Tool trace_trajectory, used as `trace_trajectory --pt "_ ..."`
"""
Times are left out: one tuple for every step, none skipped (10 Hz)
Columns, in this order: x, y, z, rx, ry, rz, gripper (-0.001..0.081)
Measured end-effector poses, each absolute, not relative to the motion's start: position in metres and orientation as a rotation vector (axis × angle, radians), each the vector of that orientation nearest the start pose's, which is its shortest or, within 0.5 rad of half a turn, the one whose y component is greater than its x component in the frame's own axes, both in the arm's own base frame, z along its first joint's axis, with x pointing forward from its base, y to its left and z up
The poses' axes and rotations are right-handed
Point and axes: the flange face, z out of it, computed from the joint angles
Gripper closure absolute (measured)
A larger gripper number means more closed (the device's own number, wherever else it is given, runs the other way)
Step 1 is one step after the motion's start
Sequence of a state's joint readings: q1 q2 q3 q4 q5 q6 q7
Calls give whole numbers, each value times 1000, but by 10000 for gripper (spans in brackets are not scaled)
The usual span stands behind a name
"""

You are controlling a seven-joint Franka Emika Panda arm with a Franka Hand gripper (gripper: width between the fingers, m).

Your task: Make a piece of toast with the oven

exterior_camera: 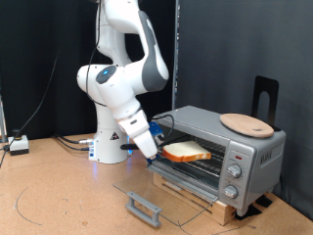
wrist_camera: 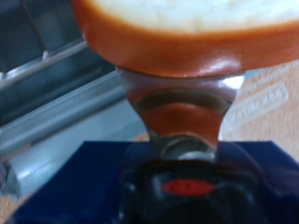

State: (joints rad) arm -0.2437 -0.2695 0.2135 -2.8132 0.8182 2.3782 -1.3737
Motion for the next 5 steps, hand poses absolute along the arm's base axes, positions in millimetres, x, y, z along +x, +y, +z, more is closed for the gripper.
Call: trace_trajectory --pt "353 2 271 -2553 -922 -255 400" --pt "355 12 273 -2569 -939 -256 400" --pt "356 19 274 -2593 -969 -260 400" --pt "358 26 275 -2623 -1012 -271 400" --pt "360 32 276 -2653 -1063 -276 400"
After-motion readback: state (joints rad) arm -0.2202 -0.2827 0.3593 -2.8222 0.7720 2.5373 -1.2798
